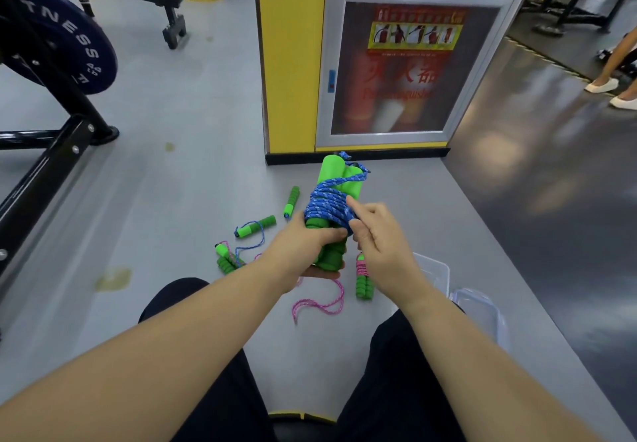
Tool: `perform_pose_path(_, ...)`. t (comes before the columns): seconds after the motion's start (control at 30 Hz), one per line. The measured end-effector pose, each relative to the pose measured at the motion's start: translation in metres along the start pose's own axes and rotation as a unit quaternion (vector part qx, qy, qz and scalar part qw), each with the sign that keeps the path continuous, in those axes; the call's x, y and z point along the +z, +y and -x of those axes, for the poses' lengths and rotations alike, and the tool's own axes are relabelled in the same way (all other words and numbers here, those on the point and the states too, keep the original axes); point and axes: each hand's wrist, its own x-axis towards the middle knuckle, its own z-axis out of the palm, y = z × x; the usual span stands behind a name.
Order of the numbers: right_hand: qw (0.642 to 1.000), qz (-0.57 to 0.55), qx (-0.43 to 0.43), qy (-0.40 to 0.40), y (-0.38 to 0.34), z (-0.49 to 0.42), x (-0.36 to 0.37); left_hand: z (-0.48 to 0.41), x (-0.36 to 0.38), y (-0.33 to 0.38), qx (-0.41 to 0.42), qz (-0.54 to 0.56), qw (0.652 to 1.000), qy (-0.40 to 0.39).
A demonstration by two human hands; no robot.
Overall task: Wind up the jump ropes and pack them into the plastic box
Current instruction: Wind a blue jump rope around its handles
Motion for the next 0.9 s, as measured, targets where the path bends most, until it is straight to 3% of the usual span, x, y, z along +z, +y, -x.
perform_pose_path(0.2, 0.981, -0.131, 0.082, 0.121, -0.001, -0.009, -0.008, 0.003, 0.005, -0.001, 0.004, -0.005, 1.0, -0.012)
perform_pose_path(0.37, 0.986, 0.041, -0.007, 0.162, 0.0, -0.007, -0.006, 0.003, 0.009, 0.002, 0.023, -0.008, 0.999, 0.026)
perform_pose_path(0.5, 0.98, 0.129, -0.077, 0.132, 0.001, -0.006, -0.008, 0.005, 0.01, 0.002, 0.033, -0.038, 0.997, 0.056)
perform_pose_path(0.7, 0.979, 0.123, -0.094, 0.129, 0.003, -0.004, -0.008, 0.007, 0.009, 0.003, 0.071, -0.11, 0.991, 0.026)
perform_pose_path(0.9, 0.972, 0.146, -0.118, 0.138, -0.001, -0.006, -0.009, 0.006, 0.009, 0.007, 0.06, -0.098, 0.993, 0.015)
